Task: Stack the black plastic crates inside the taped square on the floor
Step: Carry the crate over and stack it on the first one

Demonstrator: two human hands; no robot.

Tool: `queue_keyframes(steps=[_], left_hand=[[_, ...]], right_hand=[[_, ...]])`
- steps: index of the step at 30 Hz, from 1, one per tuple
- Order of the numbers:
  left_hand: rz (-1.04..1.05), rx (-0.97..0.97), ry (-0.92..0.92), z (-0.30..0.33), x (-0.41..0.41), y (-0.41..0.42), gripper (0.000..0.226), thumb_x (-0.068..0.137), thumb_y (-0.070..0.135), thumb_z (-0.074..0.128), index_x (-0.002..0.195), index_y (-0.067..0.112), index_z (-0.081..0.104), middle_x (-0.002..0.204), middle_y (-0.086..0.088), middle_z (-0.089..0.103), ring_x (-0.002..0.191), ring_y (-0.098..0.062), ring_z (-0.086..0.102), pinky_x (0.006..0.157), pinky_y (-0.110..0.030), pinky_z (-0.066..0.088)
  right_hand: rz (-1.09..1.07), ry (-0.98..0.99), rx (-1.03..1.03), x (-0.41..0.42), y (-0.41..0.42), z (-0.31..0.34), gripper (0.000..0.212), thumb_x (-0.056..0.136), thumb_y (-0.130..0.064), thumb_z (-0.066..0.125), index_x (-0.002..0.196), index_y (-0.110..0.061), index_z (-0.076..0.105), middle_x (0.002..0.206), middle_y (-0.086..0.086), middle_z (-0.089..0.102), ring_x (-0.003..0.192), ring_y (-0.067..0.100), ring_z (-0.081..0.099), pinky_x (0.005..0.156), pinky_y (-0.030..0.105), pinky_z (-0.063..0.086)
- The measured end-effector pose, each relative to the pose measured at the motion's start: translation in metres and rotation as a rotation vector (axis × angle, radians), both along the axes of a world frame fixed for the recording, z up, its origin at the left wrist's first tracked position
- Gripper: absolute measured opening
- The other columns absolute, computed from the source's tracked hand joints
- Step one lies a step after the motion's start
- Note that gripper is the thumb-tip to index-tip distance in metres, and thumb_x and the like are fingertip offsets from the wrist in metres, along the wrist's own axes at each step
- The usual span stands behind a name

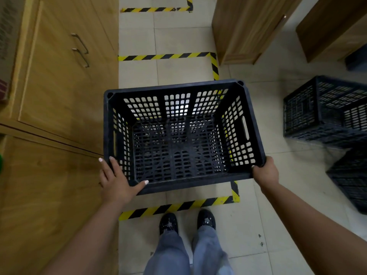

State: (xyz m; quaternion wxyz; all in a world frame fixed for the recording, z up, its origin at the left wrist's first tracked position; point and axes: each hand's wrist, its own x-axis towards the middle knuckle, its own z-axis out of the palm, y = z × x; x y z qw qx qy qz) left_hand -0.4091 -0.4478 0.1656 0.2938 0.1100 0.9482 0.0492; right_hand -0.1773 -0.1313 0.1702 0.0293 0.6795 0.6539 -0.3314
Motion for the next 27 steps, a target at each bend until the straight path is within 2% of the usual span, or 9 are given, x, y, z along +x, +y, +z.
queue_keyframes(steps=[5, 9, 11, 13, 18, 27], left_hand=[[0.059, 0.049, 0.076, -0.003, 0.0, 0.003, 0.128, 0.072, 0.062, 0.071, 0.152, 0.012, -0.016, 0.161, -0.01, -0.014, 0.145, -0.039, 0.009, 0.112, -0.05, 0.031], [0.224, 0.141, 0.103, -0.01, -0.009, 0.014, 0.106, 0.086, 0.026, 0.069, 0.153, 0.011, -0.012, 0.161, -0.011, 0.002, 0.139, -0.04, 0.02, 0.108, -0.054, 0.036], [0.281, 0.148, 0.141, -0.013, -0.016, 0.018, 0.1, 0.087, 0.01, 0.066, 0.154, 0.012, -0.008, 0.156, -0.016, 0.014, 0.135, -0.039, 0.026, 0.106, -0.054, 0.037], [0.311, 0.17, 0.168, -0.014, -0.024, 0.02, 0.099, 0.084, -0.001, 0.066, 0.155, 0.015, -0.002, 0.15, -0.019, 0.023, 0.132, -0.038, 0.03, 0.105, -0.053, 0.039], [0.339, 0.219, 0.207, -0.016, -0.041, 0.021, 0.092, 0.085, -0.008, 0.06, 0.155, 0.021, 0.007, 0.142, -0.016, 0.031, 0.129, -0.036, 0.033, 0.104, -0.052, 0.041], [0.354, 0.242, 0.146, -0.019, -0.03, 0.013, 0.098, 0.083, -0.01, 0.061, 0.154, 0.027, 0.003, 0.139, -0.01, 0.031, 0.127, -0.032, 0.037, 0.103, -0.052, 0.044]], right_hand=[[0.113, -0.114, -0.037, -0.003, 0.015, -0.003, 0.034, 0.089, -0.009, 0.048, 0.122, -0.004, 0.04, 0.114, 0.026, 0.06, 0.103, 0.045, 0.057, 0.084, 0.048, 0.047], [0.179, -0.127, -0.03, -0.011, 0.027, -0.004, 0.02, 0.091, -0.004, 0.043, 0.111, -0.006, 0.039, 0.111, 0.027, 0.058, 0.102, 0.044, 0.056, 0.075, 0.039, 0.038], [0.169, -0.079, -0.011, -0.01, 0.027, -0.007, 0.017, 0.09, -0.002, 0.041, 0.104, -0.01, 0.037, 0.105, 0.024, 0.057, 0.097, 0.042, 0.056, 0.076, 0.042, 0.042], [0.151, -0.021, 0.025, -0.008, 0.026, -0.009, 0.02, 0.09, -0.004, 0.043, 0.109, -0.007, 0.042, 0.109, 0.024, 0.059, 0.097, 0.041, 0.056, 0.081, 0.046, 0.046], [0.147, 0.045, 0.106, -0.013, 0.032, -0.004, 0.025, 0.091, -0.007, 0.046, 0.116, -0.005, 0.048, 0.111, 0.023, 0.061, 0.101, 0.042, 0.056, 0.083, 0.044, 0.045], [0.187, -0.006, 0.114, -0.006, 0.03, -0.013, 0.027, 0.091, -0.008, 0.047, 0.117, -0.002, 0.046, 0.112, 0.027, 0.06, 0.102, 0.044, 0.056, 0.081, 0.043, 0.043]])
